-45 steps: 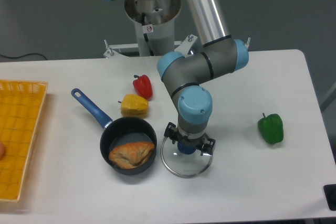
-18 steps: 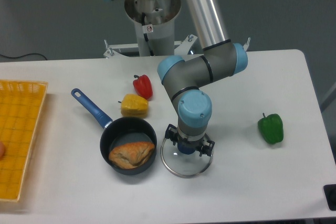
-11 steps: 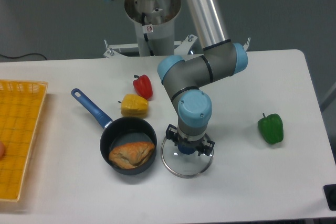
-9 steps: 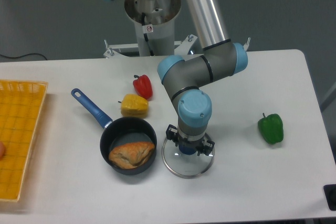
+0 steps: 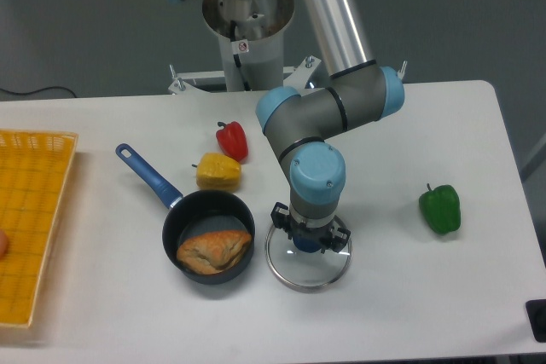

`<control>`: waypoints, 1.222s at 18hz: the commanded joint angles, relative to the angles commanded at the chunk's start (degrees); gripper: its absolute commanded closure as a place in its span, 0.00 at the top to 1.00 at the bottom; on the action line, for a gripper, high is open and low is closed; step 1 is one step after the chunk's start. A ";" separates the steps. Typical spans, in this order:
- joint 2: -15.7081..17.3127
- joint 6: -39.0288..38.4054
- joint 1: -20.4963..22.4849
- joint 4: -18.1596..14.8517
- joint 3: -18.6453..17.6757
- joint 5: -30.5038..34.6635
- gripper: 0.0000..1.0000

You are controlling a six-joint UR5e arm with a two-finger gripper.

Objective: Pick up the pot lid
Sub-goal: 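Close the gripper on the blue knob of the glass lid, then lift the glass lid by its knob up off the table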

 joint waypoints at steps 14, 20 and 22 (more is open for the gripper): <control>5.09 10.09 0.61 -8.08 3.34 -0.35 0.52; 8.08 20.12 2.37 -8.35 3.34 -0.70 0.52; 9.05 21.87 2.90 -8.52 3.25 -2.19 0.52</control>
